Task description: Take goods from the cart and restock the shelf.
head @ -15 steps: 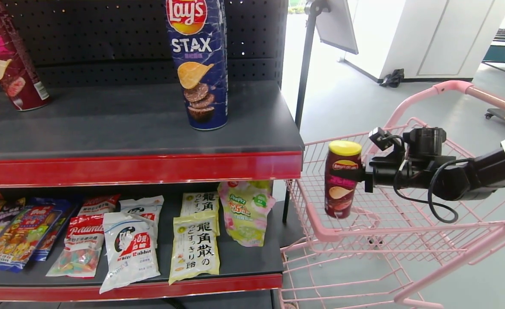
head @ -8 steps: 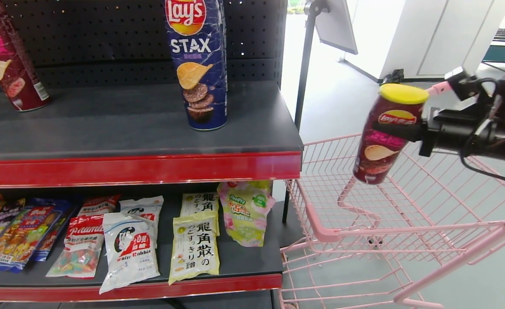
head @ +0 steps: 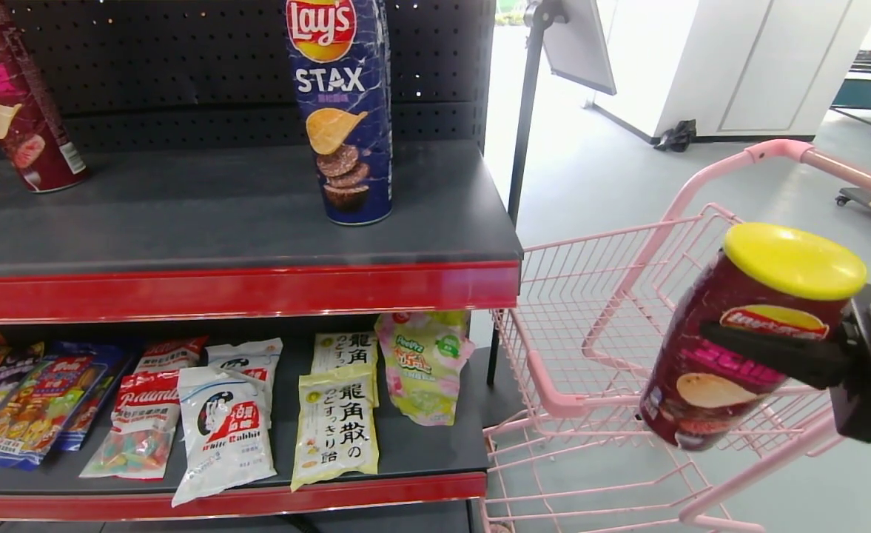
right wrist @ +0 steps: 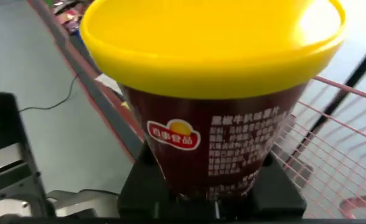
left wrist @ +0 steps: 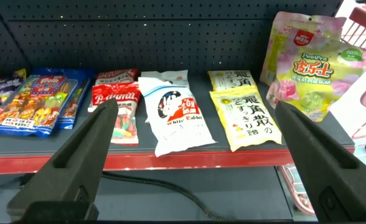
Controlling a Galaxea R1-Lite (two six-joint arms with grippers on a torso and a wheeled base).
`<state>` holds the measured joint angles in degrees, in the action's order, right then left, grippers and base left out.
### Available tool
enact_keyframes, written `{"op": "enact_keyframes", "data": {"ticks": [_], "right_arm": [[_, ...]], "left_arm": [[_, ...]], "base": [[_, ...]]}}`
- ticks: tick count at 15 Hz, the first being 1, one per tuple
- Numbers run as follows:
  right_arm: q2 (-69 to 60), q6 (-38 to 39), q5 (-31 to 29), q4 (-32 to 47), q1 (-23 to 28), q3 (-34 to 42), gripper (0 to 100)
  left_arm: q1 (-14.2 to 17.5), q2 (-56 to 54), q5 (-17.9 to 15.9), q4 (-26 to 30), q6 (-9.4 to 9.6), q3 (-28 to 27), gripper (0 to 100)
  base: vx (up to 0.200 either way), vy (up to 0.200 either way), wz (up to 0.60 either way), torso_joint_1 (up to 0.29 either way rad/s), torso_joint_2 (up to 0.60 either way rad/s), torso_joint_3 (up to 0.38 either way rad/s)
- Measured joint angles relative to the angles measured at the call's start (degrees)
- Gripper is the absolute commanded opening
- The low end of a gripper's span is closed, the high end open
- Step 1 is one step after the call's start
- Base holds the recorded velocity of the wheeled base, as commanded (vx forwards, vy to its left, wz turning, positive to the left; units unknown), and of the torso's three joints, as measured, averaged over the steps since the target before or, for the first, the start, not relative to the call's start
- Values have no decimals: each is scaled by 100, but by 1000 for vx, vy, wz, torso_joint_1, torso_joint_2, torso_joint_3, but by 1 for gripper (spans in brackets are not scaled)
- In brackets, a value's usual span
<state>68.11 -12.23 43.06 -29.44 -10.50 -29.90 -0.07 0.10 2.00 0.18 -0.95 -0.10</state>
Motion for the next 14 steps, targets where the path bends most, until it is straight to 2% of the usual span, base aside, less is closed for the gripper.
{"op": "enact_keyframes", "data": {"ticks": [2,8,10,14], "right_arm": [[-330,5,-463,38,-711,216,0],[-107,13,-762,46,-2400,215,0],[212,13,-881,54,-2697,-49,0],[675,20,-1000,44,-2935,-535,0]], "left_arm": [[-2,0,0,0,0,0,100],[0,0,-1,0,0,0,100],[-2,0,0,6,0,0,100],[-4,0,-1,0,0,0,100]], "base": [[0,0,0,0,0,0],[0,0,0,0,0,0],[0,0,0,33,-94,-65],[0,0,0,150,-419,-267]]}}
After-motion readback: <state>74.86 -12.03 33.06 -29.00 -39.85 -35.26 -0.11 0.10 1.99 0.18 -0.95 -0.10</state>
